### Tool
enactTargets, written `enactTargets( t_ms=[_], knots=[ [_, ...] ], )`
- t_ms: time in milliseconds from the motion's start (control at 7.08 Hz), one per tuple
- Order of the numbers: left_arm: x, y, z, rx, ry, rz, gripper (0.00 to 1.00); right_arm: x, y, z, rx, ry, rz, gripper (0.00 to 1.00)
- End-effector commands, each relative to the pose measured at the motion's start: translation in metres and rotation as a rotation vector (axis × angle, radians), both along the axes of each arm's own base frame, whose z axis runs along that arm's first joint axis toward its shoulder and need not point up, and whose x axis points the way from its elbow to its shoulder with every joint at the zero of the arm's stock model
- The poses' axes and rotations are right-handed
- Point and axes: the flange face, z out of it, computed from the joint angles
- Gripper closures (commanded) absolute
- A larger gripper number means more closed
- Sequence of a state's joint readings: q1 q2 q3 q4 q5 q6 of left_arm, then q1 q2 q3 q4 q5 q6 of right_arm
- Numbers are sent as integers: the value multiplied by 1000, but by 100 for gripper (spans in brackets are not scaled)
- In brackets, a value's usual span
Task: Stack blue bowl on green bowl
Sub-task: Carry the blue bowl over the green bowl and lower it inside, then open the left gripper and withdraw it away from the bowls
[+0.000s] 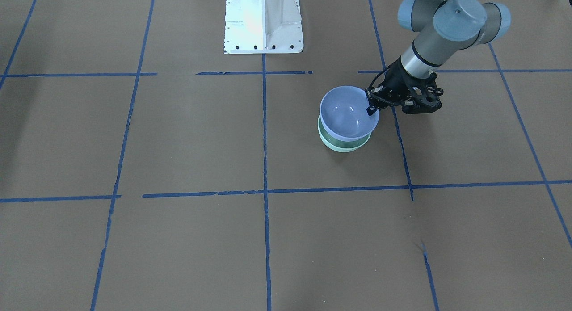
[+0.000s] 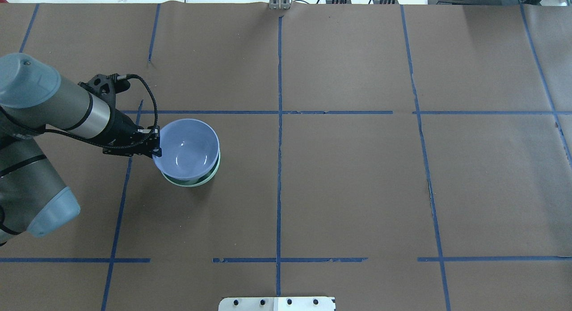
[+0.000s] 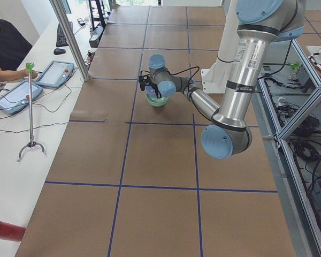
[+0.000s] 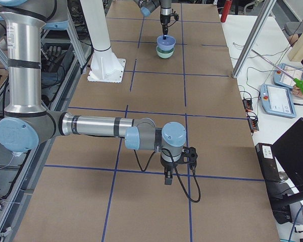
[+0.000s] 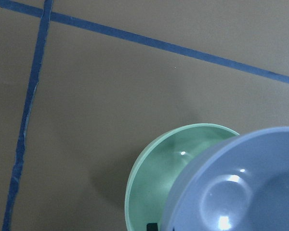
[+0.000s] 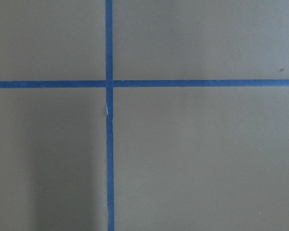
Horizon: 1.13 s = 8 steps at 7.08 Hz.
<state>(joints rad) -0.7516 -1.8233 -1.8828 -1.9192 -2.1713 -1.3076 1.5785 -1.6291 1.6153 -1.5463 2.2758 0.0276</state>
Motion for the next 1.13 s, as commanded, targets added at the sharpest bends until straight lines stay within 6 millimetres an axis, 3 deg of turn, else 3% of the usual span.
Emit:
enactTargets(
  t_ms=[0, 282, 424, 565, 706, 847, 988],
  knots=[
    [2, -1, 3, 6, 5, 5, 0, 0, 0, 0, -1, 1, 0, 0],
    [-1, 2, -3, 16, 16, 11, 0, 0, 0, 0, 0, -1, 0, 0],
    [-13, 1, -15, 67, 35, 16, 0, 0, 0, 0, 0, 1, 0, 0],
    [-35, -14, -17, 135, 24, 5, 0, 0, 0, 0, 0, 1, 0, 0],
    [-76, -40, -13, 227, -1, -23, 0, 0, 0, 0, 0, -1, 0, 0],
    [-120, -53, 13, 295, -62, -24, 0, 0, 0, 0, -1, 1, 0, 0],
    [-149, -55, 52, 381, -129, 35, 0, 0, 0, 0, -1, 1, 0, 0]
  ],
)
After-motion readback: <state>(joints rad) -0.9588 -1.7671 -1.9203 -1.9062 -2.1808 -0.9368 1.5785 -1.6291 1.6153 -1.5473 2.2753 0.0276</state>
